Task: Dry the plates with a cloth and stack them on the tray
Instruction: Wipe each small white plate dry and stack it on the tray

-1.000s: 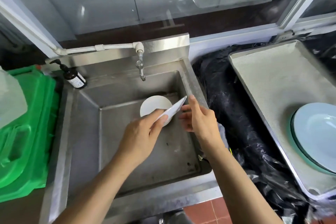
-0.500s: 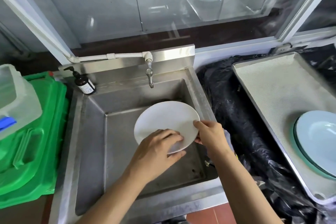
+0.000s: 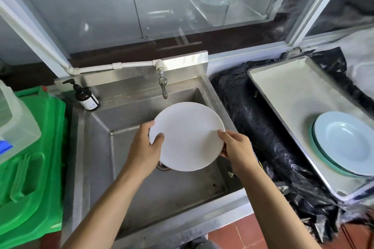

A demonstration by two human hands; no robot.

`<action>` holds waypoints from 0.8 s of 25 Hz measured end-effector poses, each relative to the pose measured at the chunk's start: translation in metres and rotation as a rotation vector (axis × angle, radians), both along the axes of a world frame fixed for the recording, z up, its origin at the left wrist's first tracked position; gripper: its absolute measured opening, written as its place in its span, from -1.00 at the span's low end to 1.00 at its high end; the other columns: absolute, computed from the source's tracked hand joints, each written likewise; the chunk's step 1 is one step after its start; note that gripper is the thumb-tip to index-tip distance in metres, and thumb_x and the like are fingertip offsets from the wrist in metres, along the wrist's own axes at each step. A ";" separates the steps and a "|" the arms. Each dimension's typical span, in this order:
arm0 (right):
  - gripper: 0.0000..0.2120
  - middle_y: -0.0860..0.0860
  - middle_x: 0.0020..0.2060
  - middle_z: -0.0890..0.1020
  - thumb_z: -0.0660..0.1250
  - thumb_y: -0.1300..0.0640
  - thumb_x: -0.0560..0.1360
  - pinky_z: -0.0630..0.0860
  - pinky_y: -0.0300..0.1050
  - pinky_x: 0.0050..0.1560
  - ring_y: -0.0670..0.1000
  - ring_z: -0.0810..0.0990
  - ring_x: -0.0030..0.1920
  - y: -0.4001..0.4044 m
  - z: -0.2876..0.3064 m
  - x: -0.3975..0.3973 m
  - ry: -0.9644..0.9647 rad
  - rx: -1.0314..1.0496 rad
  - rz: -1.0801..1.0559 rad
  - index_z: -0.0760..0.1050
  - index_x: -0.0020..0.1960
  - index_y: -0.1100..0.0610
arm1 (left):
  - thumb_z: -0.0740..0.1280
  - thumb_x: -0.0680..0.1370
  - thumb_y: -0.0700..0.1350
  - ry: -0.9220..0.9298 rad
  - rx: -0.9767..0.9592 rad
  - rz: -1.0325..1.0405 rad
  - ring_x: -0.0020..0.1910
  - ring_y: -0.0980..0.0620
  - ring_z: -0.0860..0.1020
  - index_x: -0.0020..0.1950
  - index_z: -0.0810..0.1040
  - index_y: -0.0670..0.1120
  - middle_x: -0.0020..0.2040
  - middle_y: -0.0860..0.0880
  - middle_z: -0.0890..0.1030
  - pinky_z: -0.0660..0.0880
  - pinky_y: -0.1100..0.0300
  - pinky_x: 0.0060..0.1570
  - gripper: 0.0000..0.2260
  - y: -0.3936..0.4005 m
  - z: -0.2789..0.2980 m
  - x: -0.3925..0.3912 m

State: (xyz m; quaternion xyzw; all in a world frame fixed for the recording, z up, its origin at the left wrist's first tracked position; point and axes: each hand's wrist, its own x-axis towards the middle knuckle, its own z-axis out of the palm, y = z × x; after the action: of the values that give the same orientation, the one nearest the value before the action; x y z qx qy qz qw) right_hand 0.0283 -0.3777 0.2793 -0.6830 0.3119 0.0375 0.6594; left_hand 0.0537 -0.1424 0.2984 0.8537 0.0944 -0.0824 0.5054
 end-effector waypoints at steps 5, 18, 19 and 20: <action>-0.91 0.05 -0.07 0.67 0.35 0.10 0.63 0.67 -0.12 -0.22 -0.02 0.65 -0.16 -0.001 0.006 -0.009 -0.087 -0.058 -0.064 0.57 0.12 0.05 | 0.28 0.62 -0.08 0.013 -0.121 -0.009 0.29 -0.03 0.51 0.37 0.42 0.12 0.27 0.01 0.56 0.45 0.05 0.17 -0.68 -0.005 0.005 0.013; -0.79 0.03 -0.30 0.71 0.31 0.13 0.53 0.61 -0.10 -0.24 -0.02 0.63 -0.26 -0.094 0.007 0.000 -0.098 -0.011 -0.275 0.74 -0.08 0.05 | 0.21 0.49 0.15 0.089 -0.348 -0.021 0.12 0.03 0.58 0.21 0.51 0.19 0.19 0.08 0.57 0.53 0.13 -0.25 -0.69 -0.102 0.026 0.027; -0.79 0.10 -0.29 0.69 0.32 0.10 0.50 0.61 -0.04 -0.20 0.00 0.61 -0.25 -0.106 0.006 0.002 -0.091 0.000 -0.272 0.72 -0.06 0.12 | 0.21 0.47 0.16 0.090 -0.346 -0.017 0.15 0.01 0.58 0.21 0.51 0.20 0.19 0.09 0.57 0.57 0.08 -0.19 -0.67 -0.113 0.025 0.029; -0.73 0.19 -0.27 0.66 0.32 0.04 0.45 0.59 0.05 -0.16 0.03 0.58 -0.22 -0.119 0.006 0.004 -0.084 -0.007 -0.260 0.69 -0.04 0.19 | 0.21 0.46 0.18 0.096 -0.336 -0.017 0.19 -0.01 0.57 0.23 0.51 0.20 0.20 0.09 0.57 0.60 0.01 -0.07 -0.64 -0.126 0.025 0.030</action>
State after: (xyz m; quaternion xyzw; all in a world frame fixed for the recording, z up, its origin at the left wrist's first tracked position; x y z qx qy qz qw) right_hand 0.0323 -0.4962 0.2850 -0.6400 0.3700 -0.0781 0.6689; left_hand 0.0840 -0.2685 0.3231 0.7530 0.0963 -0.1420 0.6353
